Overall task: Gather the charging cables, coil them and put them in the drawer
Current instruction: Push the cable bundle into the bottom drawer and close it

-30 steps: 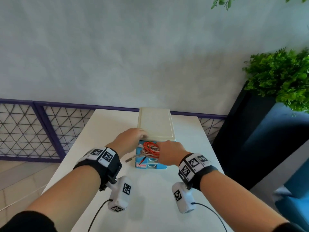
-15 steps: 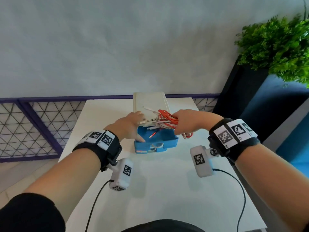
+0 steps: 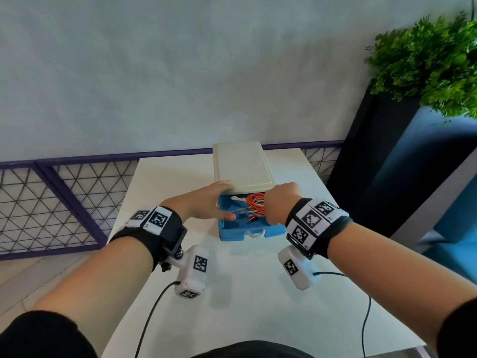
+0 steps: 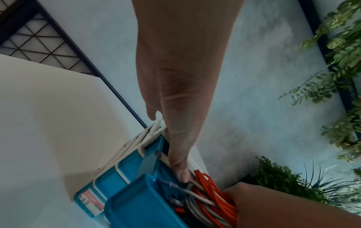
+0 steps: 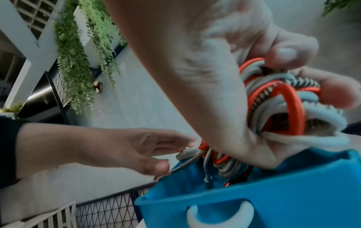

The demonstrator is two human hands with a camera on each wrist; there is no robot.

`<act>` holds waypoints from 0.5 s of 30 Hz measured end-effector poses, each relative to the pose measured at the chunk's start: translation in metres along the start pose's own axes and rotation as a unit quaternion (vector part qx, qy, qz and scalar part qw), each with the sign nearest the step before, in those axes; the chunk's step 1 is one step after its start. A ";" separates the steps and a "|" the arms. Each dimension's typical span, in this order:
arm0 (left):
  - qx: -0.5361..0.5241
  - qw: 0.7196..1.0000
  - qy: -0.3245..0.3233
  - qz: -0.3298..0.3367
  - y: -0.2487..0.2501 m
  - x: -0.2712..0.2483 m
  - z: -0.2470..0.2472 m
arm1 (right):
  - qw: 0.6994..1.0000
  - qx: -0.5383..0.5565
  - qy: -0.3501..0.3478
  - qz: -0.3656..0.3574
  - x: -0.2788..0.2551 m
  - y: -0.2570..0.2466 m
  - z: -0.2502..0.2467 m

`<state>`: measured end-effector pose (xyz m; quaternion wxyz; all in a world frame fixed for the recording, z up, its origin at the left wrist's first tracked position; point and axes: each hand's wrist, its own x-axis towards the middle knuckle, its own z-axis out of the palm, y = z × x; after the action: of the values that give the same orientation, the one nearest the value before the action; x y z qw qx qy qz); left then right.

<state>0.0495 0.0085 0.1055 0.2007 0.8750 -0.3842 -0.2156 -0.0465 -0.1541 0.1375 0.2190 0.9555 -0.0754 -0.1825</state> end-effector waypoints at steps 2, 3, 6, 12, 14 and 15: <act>-0.015 0.999 0.027 0.016 -0.001 0.000 0.001 | 1.000 -0.015 -0.010 -0.008 0.003 -0.006 -0.004; -0.016 0.999 0.035 0.022 0.000 0.000 0.001 | 1.000 -0.017 -0.016 -0.015 0.004 -0.010 -0.007; 0.002 0.999 0.018 0.049 0.009 -0.003 0.002 | 0.999 0.003 -0.027 -0.019 0.009 -0.022 -0.013; 0.008 0.999 0.022 0.039 0.010 0.000 0.010 | 0.997 0.053 -0.058 0.001 0.021 -0.029 -0.012; 0.047 0.998 0.032 0.033 0.007 0.003 0.016 | 0.997 0.063 -0.052 -0.001 0.023 -0.025 -0.010; 0.077 0.996 0.033 0.025 0.006 0.004 0.018 | 0.997 0.071 -0.044 -0.004 0.023 -0.024 -0.009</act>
<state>0.0387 -0.0017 0.0930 0.1506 0.8847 -0.4142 -0.1517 -0.0204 -0.1345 0.1277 0.1467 0.9599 -0.0937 -0.2197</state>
